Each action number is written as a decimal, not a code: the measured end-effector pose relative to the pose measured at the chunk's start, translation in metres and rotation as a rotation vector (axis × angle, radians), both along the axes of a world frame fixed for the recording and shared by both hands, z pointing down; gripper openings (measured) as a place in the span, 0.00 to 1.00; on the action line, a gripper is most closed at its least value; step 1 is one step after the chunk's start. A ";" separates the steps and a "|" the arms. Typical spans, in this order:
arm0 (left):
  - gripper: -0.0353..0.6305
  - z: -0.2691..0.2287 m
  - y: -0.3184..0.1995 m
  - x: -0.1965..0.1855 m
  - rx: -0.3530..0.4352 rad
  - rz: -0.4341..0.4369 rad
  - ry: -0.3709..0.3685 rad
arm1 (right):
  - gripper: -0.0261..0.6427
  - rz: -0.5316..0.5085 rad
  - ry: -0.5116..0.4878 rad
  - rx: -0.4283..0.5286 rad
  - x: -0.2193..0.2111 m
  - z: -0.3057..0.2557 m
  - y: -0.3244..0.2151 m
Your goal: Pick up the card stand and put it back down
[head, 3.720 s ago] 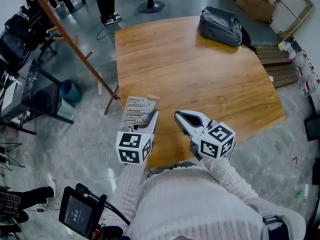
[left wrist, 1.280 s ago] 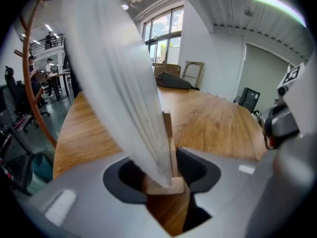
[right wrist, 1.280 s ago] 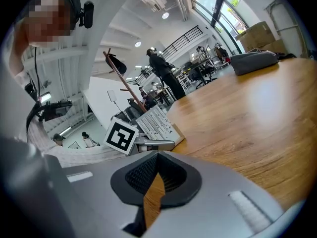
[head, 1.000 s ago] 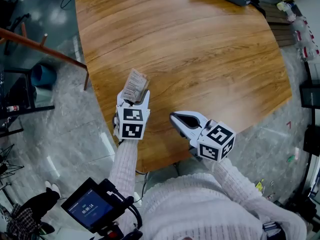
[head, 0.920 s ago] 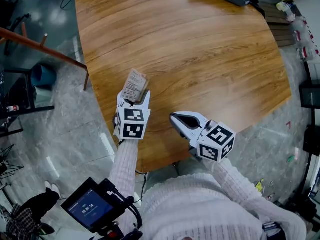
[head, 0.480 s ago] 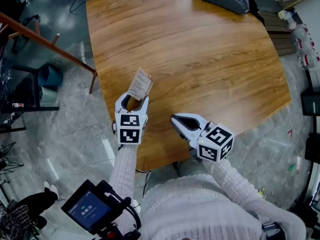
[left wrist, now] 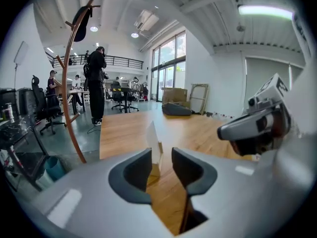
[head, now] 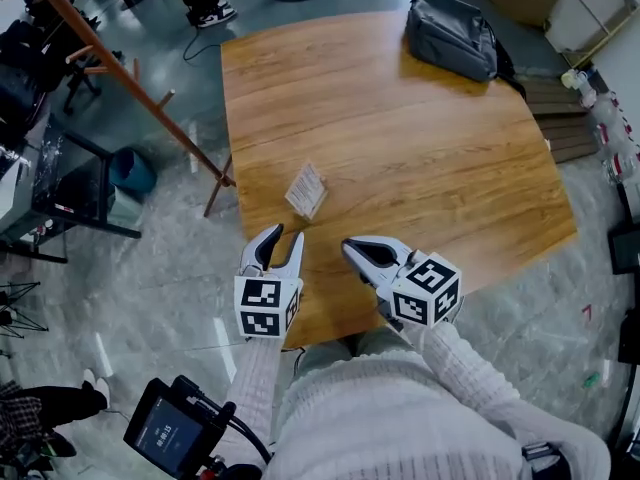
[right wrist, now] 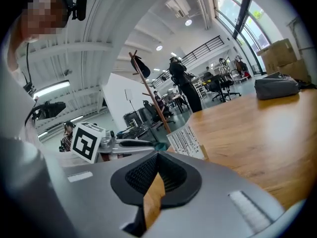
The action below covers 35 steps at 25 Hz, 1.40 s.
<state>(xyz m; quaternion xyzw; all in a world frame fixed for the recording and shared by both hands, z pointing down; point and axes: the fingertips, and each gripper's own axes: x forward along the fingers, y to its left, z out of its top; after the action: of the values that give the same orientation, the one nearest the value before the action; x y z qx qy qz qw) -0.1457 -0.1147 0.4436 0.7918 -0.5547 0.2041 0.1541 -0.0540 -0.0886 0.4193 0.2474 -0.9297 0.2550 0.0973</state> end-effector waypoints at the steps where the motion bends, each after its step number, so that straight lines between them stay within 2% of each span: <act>1: 0.24 -0.006 0.006 0.004 0.008 0.007 0.010 | 0.04 -0.005 0.001 0.006 -0.001 -0.003 0.001; 8: 0.10 -0.036 0.034 0.030 0.070 0.066 0.028 | 0.04 -0.026 -0.005 0.051 -0.005 -0.019 0.011; 11: 0.07 -0.039 0.040 0.032 0.075 0.071 0.041 | 0.04 -0.040 0.002 0.066 -0.006 -0.022 0.018; 16: 0.07 -0.042 0.046 0.046 0.068 0.098 0.097 | 0.04 -0.043 -0.001 0.084 -0.004 -0.024 0.022; 24: 0.07 -0.043 0.048 0.052 0.069 0.098 0.096 | 0.04 -0.073 0.056 0.112 -0.005 -0.020 0.024; 35: 0.07 -0.038 0.045 0.057 0.038 0.104 0.133 | 0.04 -0.078 0.061 0.104 -0.003 -0.018 0.027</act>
<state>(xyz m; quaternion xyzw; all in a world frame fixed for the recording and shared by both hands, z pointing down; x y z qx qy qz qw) -0.0886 -0.0696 0.4058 0.8340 -0.5053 0.1481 0.1649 -0.0569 -0.0620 0.4014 0.2232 -0.9472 0.1948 0.1223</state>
